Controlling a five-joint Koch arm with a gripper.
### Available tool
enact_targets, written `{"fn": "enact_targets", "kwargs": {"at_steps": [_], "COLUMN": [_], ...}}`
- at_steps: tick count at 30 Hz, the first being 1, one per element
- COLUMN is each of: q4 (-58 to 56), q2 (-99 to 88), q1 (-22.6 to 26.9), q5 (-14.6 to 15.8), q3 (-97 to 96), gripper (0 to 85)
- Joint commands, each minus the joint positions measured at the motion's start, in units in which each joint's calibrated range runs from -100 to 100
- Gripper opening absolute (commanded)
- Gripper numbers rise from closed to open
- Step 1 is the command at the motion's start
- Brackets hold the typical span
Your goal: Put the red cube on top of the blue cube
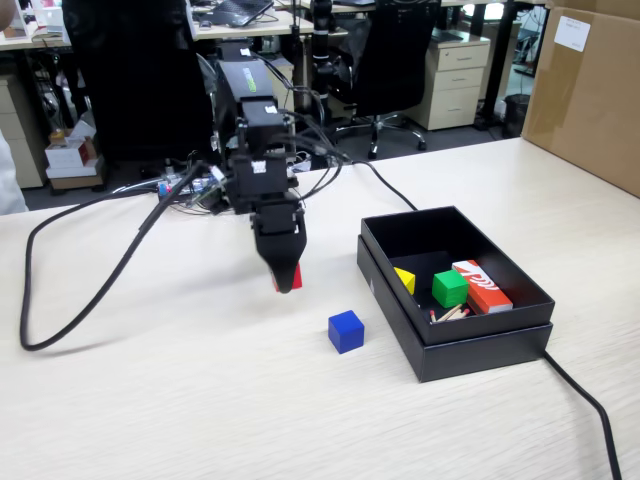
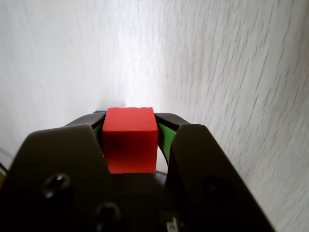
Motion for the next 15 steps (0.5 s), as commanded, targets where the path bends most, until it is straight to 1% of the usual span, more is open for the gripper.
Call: {"fn": "enact_targets", "kwargs": {"at_steps": [1, 2, 4, 7, 15], "q4": [0.91, 1.0, 1.52, 1.52, 2.47], "q2": [-5.11, -4.3, 3.96, 6.94, 14.06], "q1": [1.07, 1.76, 2.98, 3.22, 3.32], "q5": [0.68, 1.12, 2.64, 3.08, 3.03], "q3": [6.19, 9.09, 20.69, 23.68, 25.59], "gripper": [0.9, 0.9, 0.9, 0.9, 0.9]}}
